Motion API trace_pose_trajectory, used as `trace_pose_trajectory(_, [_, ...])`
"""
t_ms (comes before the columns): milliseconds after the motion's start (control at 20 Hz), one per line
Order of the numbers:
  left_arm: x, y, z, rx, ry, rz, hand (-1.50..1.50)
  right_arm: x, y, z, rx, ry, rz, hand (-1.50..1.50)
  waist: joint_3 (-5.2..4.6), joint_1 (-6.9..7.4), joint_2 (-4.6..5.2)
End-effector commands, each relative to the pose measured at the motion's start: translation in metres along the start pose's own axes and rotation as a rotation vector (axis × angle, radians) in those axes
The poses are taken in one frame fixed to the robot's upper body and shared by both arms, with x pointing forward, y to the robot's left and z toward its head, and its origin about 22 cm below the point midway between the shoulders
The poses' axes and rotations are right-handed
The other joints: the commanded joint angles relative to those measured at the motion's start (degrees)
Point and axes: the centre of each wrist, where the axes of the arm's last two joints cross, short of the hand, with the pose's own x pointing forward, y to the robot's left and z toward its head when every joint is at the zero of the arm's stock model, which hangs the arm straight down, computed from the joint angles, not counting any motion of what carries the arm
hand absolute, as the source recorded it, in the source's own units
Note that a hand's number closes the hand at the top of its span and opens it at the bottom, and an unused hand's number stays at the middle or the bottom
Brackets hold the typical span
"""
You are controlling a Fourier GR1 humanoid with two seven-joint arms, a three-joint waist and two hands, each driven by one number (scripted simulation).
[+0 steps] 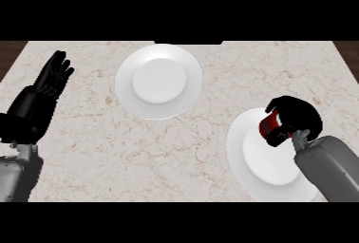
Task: Pick the can from the plate and place it in the plate
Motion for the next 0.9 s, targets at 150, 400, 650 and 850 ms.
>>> trace_pose_trajectory(150, [0.000, -0.013, 0.008, -0.005, 0.015, 0.010, 0.00, -0.005, 0.017, -0.006, -0.219, 0.015, 0.039, 1.50, 0.02, -0.08, -0.08])
trace_pose_trajectory(400, [0.008, 0.021, -0.003, 0.017, 0.014, -0.010, 0.00, -0.044, 0.062, 0.023, -0.213, 0.238, -0.078, 1.50, 0.00, -1.76, -0.47])
trace_pose_trajectory(650, [-0.003, 0.001, -0.016, 0.011, -0.002, -0.011, 0.00, -0.046, 0.040, 0.059, -0.384, 0.181, -0.078, 1.50, -0.02, -1.07, -0.15])
trace_pose_trajectory(850, [0.005, 0.011, -0.010, 0.007, 0.016, -0.008, 0.00, -0.016, 0.019, 0.084, -0.397, 0.031, -0.191, 1.50, -0.02, -0.58, -0.15])
